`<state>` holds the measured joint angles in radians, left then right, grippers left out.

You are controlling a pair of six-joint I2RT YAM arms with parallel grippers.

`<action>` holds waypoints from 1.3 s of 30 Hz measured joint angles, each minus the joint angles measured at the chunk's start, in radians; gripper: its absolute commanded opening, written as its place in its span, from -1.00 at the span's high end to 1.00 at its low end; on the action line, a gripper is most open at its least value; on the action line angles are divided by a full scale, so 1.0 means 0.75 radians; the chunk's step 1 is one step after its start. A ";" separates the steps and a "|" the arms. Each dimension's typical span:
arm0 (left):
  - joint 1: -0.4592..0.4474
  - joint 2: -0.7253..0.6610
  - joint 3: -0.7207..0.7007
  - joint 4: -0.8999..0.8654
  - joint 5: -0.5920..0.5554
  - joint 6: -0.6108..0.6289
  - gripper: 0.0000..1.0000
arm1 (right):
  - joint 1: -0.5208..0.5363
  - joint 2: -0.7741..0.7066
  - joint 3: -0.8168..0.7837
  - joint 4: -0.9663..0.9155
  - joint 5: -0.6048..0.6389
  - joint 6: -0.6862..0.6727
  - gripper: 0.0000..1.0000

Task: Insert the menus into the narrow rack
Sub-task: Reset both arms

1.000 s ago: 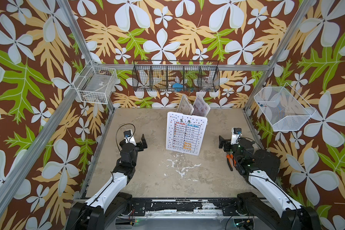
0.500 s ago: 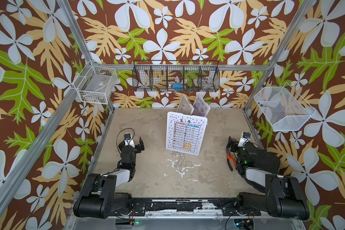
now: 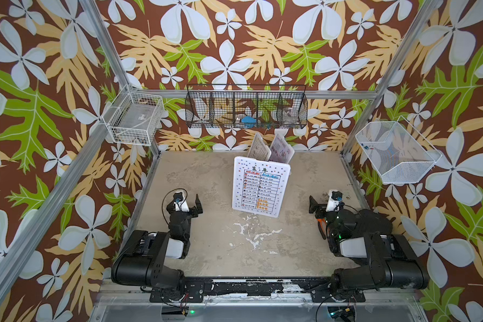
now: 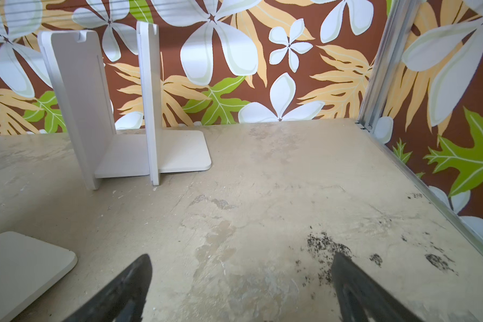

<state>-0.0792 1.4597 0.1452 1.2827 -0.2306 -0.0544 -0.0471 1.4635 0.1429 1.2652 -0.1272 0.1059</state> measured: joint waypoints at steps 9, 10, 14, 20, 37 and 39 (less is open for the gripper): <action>0.001 -0.001 -0.003 0.021 -0.002 -0.001 -0.99 | 0.057 0.059 0.030 0.051 0.098 -0.084 -0.99; 0.001 -0.001 -0.003 0.021 -0.003 -0.001 -0.99 | 0.061 0.060 0.028 0.054 0.094 -0.093 -1.00; 0.001 -0.001 -0.003 0.021 -0.006 -0.001 -0.99 | 0.062 0.060 0.027 0.067 0.070 -0.112 -1.00; 0.001 -0.001 -0.003 0.021 -0.006 -0.001 -1.00 | 0.062 0.067 0.041 0.064 0.064 -0.117 -0.99; 0.001 -0.001 -0.003 0.021 -0.006 -0.001 -0.99 | 0.062 0.074 -0.187 0.408 0.194 -0.100 -1.00; 0.001 -0.001 -0.003 0.021 -0.006 -0.001 -0.99 | 0.061 0.073 -0.158 0.394 0.267 -0.073 -0.99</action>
<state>-0.0788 1.4593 0.1429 1.2987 -0.2352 -0.0547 -0.0017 1.5181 0.0246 1.5604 0.0731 0.0513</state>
